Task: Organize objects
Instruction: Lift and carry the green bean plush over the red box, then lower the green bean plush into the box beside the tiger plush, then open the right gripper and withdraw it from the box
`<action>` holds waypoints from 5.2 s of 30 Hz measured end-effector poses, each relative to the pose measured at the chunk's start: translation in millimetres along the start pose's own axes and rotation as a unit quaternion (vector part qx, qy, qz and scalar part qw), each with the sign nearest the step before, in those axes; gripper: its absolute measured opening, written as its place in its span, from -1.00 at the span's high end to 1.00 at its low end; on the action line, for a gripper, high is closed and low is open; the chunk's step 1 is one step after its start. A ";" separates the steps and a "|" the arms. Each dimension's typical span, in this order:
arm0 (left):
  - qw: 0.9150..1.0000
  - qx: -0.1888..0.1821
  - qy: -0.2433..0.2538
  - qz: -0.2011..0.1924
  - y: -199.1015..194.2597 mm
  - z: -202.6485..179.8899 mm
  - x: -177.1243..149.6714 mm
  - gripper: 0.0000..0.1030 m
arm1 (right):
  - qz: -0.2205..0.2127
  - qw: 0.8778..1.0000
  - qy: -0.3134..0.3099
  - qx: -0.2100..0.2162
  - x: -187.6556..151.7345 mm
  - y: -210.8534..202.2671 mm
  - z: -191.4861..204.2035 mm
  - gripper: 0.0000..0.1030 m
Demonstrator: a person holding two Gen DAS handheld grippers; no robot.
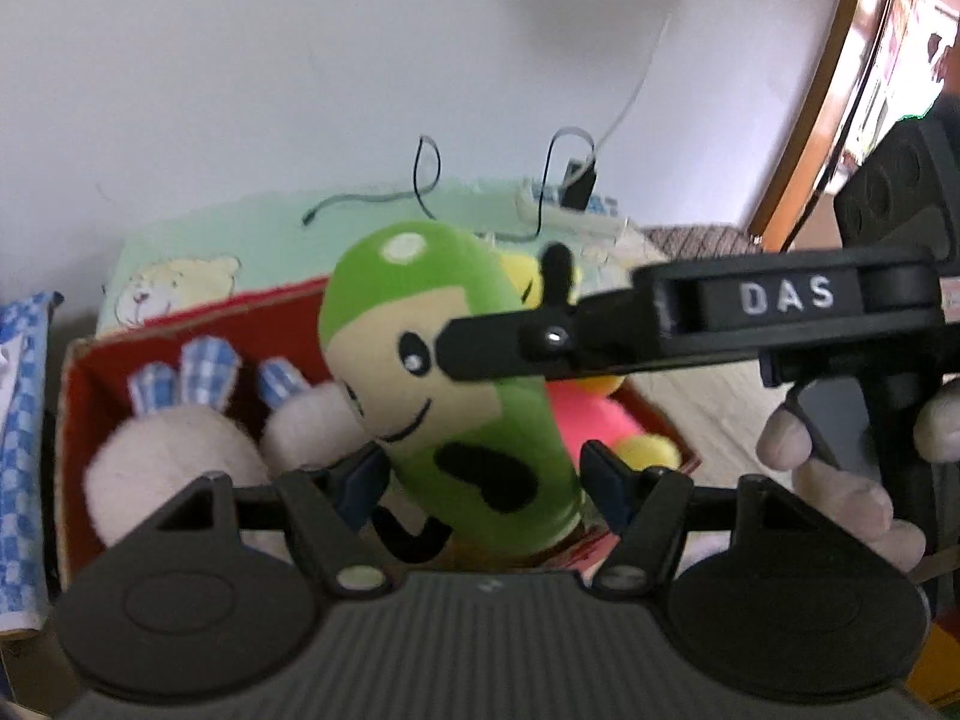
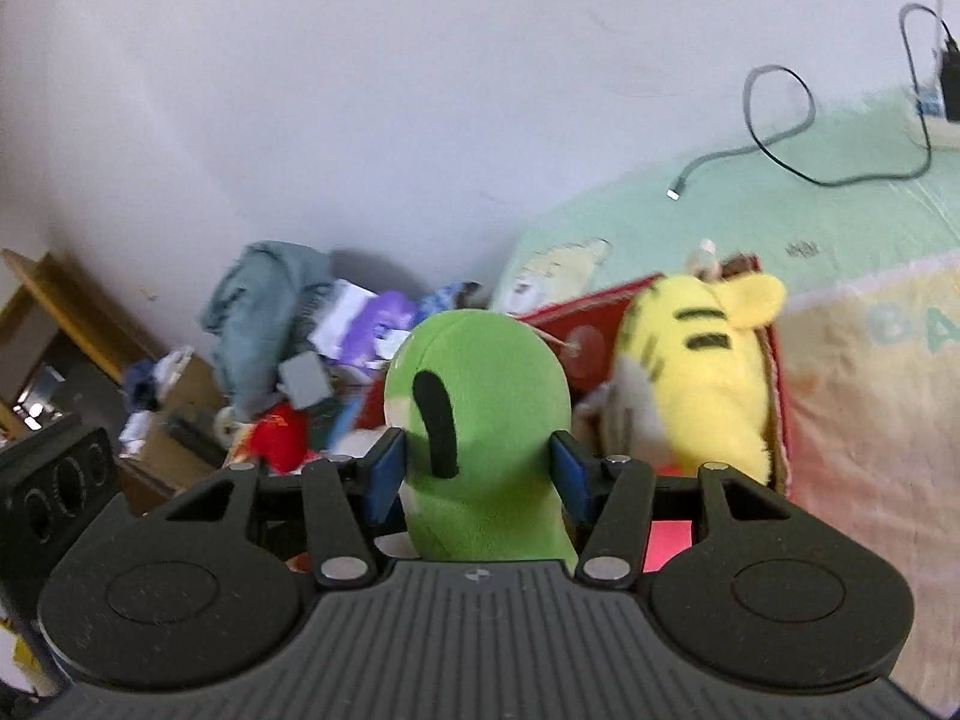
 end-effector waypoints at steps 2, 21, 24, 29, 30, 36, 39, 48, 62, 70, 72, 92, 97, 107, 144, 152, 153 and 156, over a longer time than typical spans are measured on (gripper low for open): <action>1.000 0.000 -0.001 0.016 11.1 4.1 -4.6 -0.34 | 0.004 1.000 0.010 -0.011 -4.7 7.6 -7.3 -0.06; 0.999 -0.007 -0.031 0.023 7.4 30.5 -17.3 -0.49 | -0.008 0.999 0.022 -0.036 -15.4 15.8 -18.8 -0.05; 0.999 0.002 -0.035 0.021 1.5 32.2 -17.5 -0.52 | -0.013 0.999 0.032 -0.026 -14.0 11.0 -18.2 -0.11; 0.999 0.033 -0.033 0.006 -9.5 31.2 -13.4 -0.67 | -0.032 0.998 0.040 -0.027 -10.4 -3.1 -14.0 -0.19; 0.999 0.042 -0.031 0.006 -10.6 29.6 -12.9 -0.67 | -0.038 0.998 0.041 -0.029 -10.6 -5.9 -13.2 -0.19; 0.995 0.092 -0.024 0.011 -13.9 23.9 -8.6 -0.80 | -0.061 0.997 0.016 -0.049 -10.3 -15.3 -4.6 -0.14; 0.994 0.108 -0.027 0.015 -16.9 22.3 -5.5 -0.82 | -0.060 0.995 -0.008 -0.074 -11.3 -14.9 -0.9 0.04; 0.986 0.158 -0.031 0.046 -9.8 20.3 -7.0 -0.85 | -0.058 0.994 -0.013 -0.094 -21.1 -12.3 -6.0 0.10; 0.980 0.186 -0.031 0.063 -2.2 18.6 -16.4 -0.86 | -0.073 0.990 -0.035 -0.115 -33.7 -14.9 -3.1 0.11; 0.979 0.191 -0.019 0.064 3.2 11.9 -23.4 -0.99 | -0.081 0.988 -0.039 -0.122 -37.7 -15.9 -1.7 0.12; 0.978 0.195 -0.019 0.066 4.8 12.3 -24.1 -0.99 | -0.084 0.988 -0.040 -0.123 -38.6 -15.9 -1.0 0.12; 0.974 0.219 -0.004 0.062 11.4 8.4 -24.3 -0.99 | -0.090 0.983 -0.068 -0.143 -48.8 -12.0 4.2 0.10; 0.973 0.223 0.001 0.058 12.5 7.7 -25.2 -0.99 | -0.088 0.983 -0.070 -0.144 -50.5 -12.2 5.9 0.10; 0.970 0.237 0.004 0.057 14.5 6.0 -25.8 -0.99 | -0.082 0.984 -0.066 -0.146 -50.2 -12.8 6.7 0.10; 0.958 0.283 -0.008 0.046 -28.3 -48.9 -2.5 -0.96 | -0.126 0.948 -0.038 -0.290 -34.9 -97.6 3.5 -0.18; 0.960 0.277 0.001 0.045 -20.0 -99.2 2.9 -0.96 | -0.103 0.931 -0.022 -0.350 -40.6 -133.7 -31.4 -0.29; 0.960 0.275 0.002 0.047 -18.4 -104.8 2.5 -0.96 | -0.099 0.930 -0.022 -0.354 -41.1 -135.9 -35.0 -0.29; 0.960 0.276 0.003 0.052 -14.7 -118.1 0.9 -0.96 | -0.092 0.928 -0.023 -0.361 -43.9 -143.6 -42.6 -0.30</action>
Point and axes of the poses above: each gripper's, at about its wrist camera, not at the fingertips, and y roughly the way its jaws point, z to its left, x to its top, the point moved 5 cm from there along y, roughly the way its jaws point, and after that the axes turned 9 degrees about x, right-handed, at the moved point
